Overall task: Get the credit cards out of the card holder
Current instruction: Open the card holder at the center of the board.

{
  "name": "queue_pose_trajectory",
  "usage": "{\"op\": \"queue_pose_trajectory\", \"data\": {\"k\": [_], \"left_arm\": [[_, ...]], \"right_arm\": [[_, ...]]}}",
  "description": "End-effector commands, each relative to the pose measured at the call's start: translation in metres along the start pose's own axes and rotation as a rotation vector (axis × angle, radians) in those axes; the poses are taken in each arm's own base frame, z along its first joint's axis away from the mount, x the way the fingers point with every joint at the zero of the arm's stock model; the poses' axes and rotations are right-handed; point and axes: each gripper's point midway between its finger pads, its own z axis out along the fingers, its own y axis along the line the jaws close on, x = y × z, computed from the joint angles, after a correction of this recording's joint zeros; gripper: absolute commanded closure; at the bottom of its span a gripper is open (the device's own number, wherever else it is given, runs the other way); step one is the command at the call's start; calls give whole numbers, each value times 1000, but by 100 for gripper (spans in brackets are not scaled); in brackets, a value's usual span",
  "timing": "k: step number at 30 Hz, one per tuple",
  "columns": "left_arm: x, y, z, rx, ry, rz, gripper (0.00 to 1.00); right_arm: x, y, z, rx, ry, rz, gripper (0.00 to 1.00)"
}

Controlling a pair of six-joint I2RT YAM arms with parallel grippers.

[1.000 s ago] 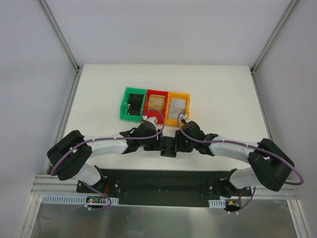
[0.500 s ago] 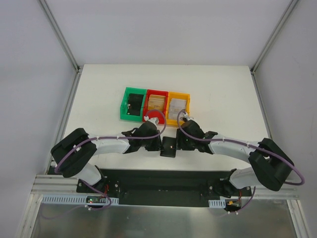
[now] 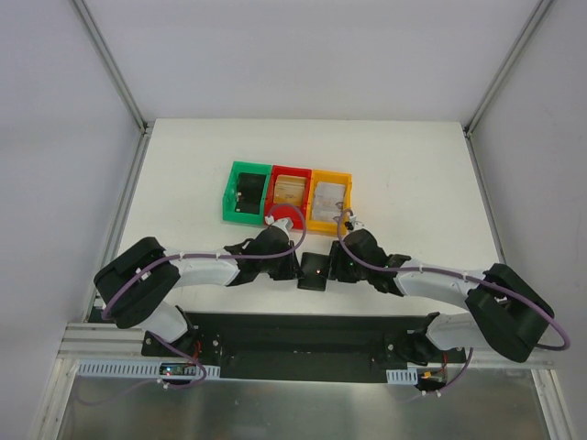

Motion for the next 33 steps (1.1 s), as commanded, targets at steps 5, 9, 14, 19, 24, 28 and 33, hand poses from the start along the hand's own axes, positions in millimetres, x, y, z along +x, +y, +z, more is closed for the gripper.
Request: {"op": "queue_pose_trajectory", "data": {"k": [5,9,14,19,24,28,33], "left_arm": [[20,17,1,-48,51,-10,91],[19,18,1,-50,48,-11,92],[19,17,0,-48,44,-9,93],[17,15,0,-43,41,-5,93],[8,7,-9,5,-12,15,80],[1,-7,-22,98,-72,31,48],[-3,-14,-35,167,-128,23,31]], "right_arm": [[34,-11,7,-1,101,53,59],[40,-12,10,-1,116,53,64],[41,-14,11,4,120,55,77],[41,-14,8,0,114,52,94],[40,-13,2,-10,108,37,100],[38,-9,-5,-44,91,25,100],[32,1,-18,-93,69,13,100]]}}
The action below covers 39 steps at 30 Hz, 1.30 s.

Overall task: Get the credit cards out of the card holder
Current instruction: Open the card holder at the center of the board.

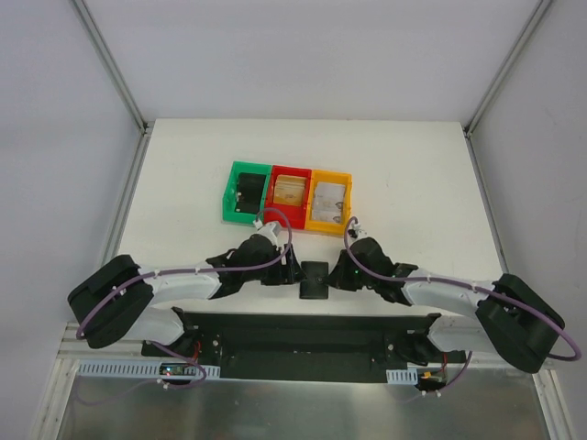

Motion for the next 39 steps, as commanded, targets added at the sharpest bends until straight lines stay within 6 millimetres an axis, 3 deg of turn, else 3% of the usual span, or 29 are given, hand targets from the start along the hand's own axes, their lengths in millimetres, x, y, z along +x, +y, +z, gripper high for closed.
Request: {"op": "queue_pose_trajectory", "data": {"k": [1,15,23,28,39], "left_arm": [[-8,-17,-11,102,-73,18,30],[-29,-64,-46,435,-226,62,28],[-27,-85,-57,537,-186,110,29],[-22,-84,-49,537,-124,84,31],[-31,-65,-61,516,-176,26,30]], "right_arm": [[12,-4,-13,1,42,-33,100],[-3,42,-56,-181,13,-115,100],[-12,64,-71,-259,-6,-161,100],[-16,73,-76,-288,-15,-172,100],[-22,83,-88,-320,-39,-193,100]]}}
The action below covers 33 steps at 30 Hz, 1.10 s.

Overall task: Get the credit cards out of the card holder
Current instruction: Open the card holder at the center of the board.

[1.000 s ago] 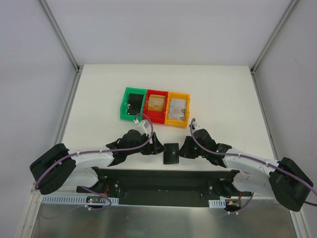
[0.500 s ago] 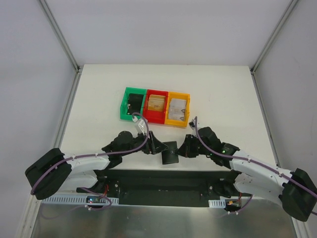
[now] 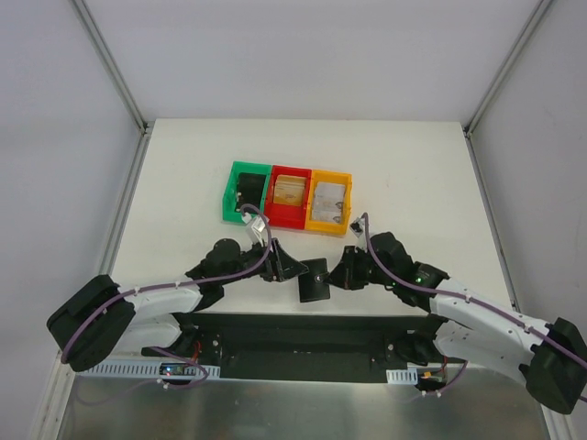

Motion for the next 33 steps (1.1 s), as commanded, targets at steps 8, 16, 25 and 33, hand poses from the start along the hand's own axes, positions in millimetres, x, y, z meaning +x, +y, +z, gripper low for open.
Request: {"op": "queue_pose_trajectory", "data": {"k": [8,16,25,33], "left_arm": [[-11,-24,-4,91,-17,28,32],[-13,-47,-2,199,5,36,37],[-11,-47,-4,213,10,23,31],[-17,-40,-12,179,-24,20,29]], "right_arm": [[-22,41,-13,-140,-44,-67,100],[-30,62,-21,-237,-82,-89,100],[-37,73,-30,-275,-112,-104,100],[-34,67,-30,-248,-108,-114,100]]}}
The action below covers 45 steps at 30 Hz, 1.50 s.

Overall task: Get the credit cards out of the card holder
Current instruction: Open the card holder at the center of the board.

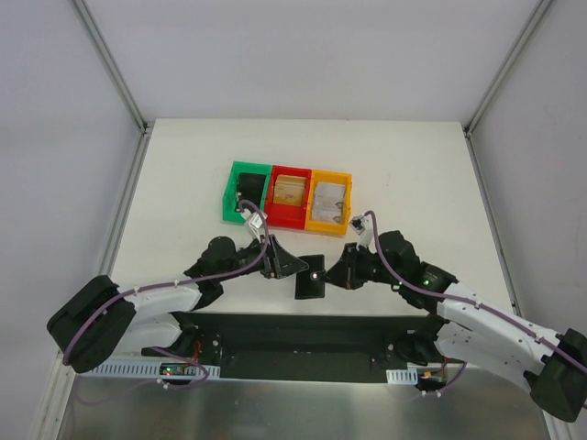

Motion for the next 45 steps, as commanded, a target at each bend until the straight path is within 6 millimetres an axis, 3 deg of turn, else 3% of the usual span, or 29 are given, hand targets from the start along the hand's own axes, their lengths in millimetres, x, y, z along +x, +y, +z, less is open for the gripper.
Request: {"op": "queue_pose_trajectory", "data": {"k": [1,15,21,26,34,41,45], "left_arm": [[-11,-23,-9,82,-35,45,28],[-16,-2,-31,10,-111,48,19],[-14,-23,-27,105,-67,63,18],[-12,-55,-26,287,-25,62,25],[-21,-77,-32,398,-49,62,35],[-24,-87,-35,439,-44,77,62],[-24,-88,-34,442,-46,72,70]], "right_arm": [[-27,29,-8,-84,-82,-59,100],[-27,33,-13,-88,-80,-67,100],[-31,47,-14,-156,-95,-69,100],[-35,62,-17,-233,-110,-59,100],[-33,67,-20,-258,-101,-65,100],[-29,66,-18,-265,-84,-67,100],[-28,65,-16,-265,-78,-67,100]]}}
